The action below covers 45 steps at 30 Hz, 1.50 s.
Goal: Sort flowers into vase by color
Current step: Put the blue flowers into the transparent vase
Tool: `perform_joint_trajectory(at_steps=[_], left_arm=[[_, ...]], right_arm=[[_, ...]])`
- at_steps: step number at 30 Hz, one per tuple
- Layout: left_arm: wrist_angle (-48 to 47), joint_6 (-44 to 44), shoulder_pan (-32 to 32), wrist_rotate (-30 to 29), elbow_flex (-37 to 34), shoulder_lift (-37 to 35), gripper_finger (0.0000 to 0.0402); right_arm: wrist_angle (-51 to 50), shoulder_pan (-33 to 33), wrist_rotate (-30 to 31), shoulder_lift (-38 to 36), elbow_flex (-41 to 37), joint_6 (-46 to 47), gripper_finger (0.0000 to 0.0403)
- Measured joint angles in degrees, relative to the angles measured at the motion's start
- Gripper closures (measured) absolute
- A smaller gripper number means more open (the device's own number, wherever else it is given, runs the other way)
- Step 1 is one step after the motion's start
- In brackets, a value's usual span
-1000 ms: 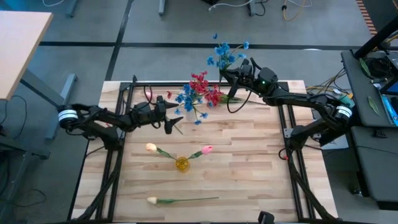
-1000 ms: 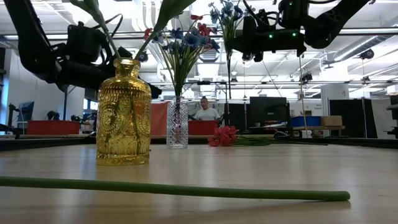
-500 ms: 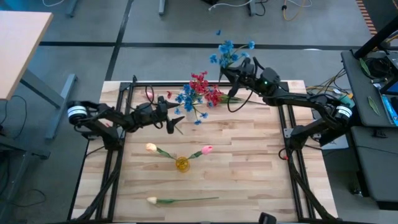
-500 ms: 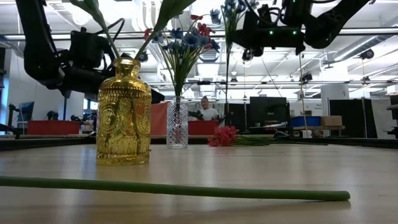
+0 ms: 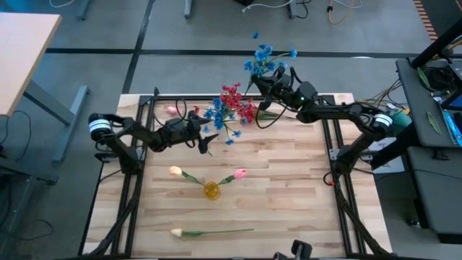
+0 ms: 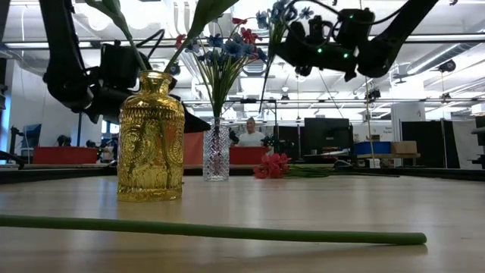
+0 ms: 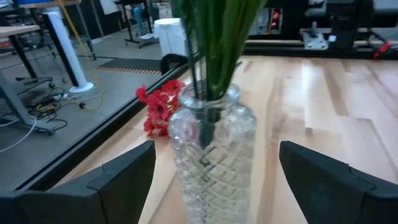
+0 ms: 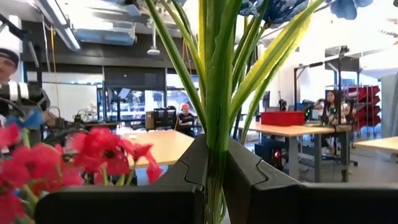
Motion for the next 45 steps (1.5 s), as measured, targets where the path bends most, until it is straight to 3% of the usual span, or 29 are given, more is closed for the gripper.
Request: perform_joint_trajectory(at_steps=[14,23,32,45], left_arm=[[7.19,-2.32,0.09,-0.16,1.02,7.05,0.0067],[17.32,-2.86,0.09,-0.18,1.03,14.11,0.0061],[22.55,-3.31,0.12,-0.44,1.08,17.90,0.0061],[24.48,-4.22,0.15,-0.40,3.07,21.93,0.0060]], right_arm=[[-0.02,0.00,-1.75,3.79,3.33,0.72,0.0381],[1.14,0.13,-3.26,3.81,3.38,0.53,0.0381],[-1.48,0.11,-5.65,4.10,9.18,0.43,0.0381],[-4.02,0.11,-6.23,5.80,10.83,0.74,0.0381]])
